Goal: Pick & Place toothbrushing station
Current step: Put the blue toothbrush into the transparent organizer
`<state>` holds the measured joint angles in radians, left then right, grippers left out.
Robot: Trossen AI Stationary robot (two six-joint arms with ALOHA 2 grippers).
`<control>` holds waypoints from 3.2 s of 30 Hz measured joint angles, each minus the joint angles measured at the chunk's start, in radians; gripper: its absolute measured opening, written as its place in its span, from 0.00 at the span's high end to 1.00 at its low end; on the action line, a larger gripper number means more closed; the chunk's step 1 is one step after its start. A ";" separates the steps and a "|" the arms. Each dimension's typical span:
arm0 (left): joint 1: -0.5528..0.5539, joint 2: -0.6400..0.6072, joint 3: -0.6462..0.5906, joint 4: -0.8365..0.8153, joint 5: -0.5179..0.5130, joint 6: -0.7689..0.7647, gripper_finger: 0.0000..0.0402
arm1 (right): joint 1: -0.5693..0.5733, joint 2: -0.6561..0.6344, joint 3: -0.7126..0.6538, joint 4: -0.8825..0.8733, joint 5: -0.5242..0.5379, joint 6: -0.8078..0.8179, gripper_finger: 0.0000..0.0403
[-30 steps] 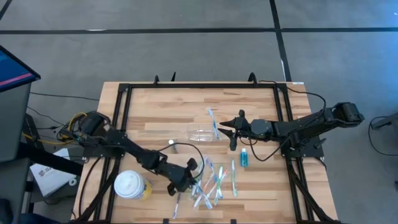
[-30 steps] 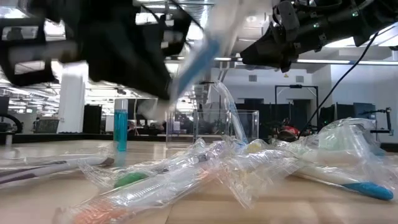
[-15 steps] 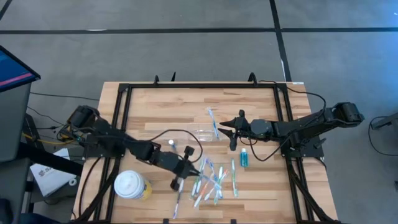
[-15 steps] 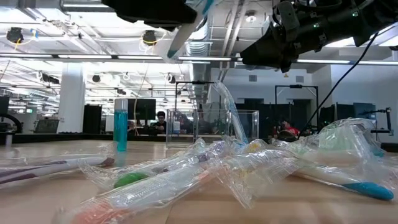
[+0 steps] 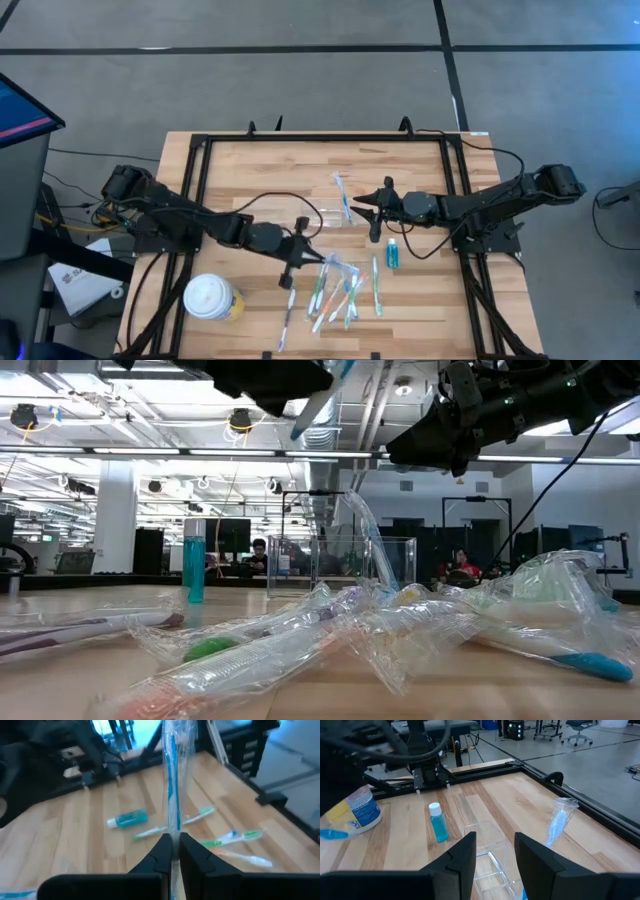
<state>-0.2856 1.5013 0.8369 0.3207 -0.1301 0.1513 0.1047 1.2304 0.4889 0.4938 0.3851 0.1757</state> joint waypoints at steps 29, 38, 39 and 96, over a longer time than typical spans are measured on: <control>0.187 -0.134 -0.323 0.609 0.031 -0.104 0.98 | 0.040 0.002 0.000 0.296 -0.101 -0.094 0.69; 0.187 0.010 -0.293 0.755 0.031 -0.105 0.98 | 0.069 0.002 0.006 0.333 -0.105 -0.133 0.69; 0.190 0.028 -0.283 0.767 0.031 -0.105 0.98 | 0.072 0.002 0.006 0.332 -0.105 -0.134 0.69; 0.206 0.253 -0.091 0.786 0.076 -0.131 0.90 | 0.105 0.002 0.008 0.345 -0.126 -0.209 1.00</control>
<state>-0.0792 1.7542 0.7456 1.1069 -0.0543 0.0200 0.2096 1.2320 0.4965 0.8386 0.2594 -0.0338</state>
